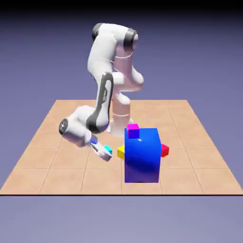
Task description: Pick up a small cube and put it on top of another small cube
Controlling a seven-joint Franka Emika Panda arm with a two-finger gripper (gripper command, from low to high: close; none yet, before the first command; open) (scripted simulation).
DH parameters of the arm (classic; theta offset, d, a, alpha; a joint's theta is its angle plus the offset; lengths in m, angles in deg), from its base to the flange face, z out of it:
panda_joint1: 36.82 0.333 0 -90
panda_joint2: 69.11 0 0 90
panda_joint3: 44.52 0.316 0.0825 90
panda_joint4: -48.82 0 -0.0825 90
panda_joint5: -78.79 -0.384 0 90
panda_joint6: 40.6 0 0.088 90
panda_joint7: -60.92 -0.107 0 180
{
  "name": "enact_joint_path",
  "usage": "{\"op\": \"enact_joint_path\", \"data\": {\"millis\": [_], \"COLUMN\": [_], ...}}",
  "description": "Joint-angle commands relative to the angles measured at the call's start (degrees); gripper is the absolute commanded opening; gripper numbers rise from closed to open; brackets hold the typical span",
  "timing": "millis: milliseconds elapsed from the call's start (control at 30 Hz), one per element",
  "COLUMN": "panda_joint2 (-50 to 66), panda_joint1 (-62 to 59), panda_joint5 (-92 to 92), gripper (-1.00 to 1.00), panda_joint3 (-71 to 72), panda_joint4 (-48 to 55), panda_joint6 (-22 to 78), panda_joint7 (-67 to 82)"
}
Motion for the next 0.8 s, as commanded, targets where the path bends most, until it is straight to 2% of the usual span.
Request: {"op": "enact_joint_path", "data": {"millis": [0,200,333,433,500,733,767], "panda_joint2": [-0.5,-3.7,-8.6,-12.2,-14.4,-16.3,-16.3], "panda_joint1": [0.1,0.4,-4.4,-9.8,-11.7,-10.5,-10.5], "panda_joint5": [1.0,6.3,8.0,7.5,9.4,8.3,8.3], "gripper": [-1.00,-1.00,-1.00,-1.00,-1.00,-1.00,1.00], "panda_joint3": [0.9,6.7,15.0,21.3,25.1,26.2,26.2], "panda_joint4": [2.1,14.4,16.2,12.2,16.0,5.2,5.2], "panda_joint6": [1.9,12.9,20.9,24.2,28.7,19.6,19.6], "panda_joint7": [-1.4,-9.5,-10.8,-8.3,-11.1,-9.8,-9.8]}}
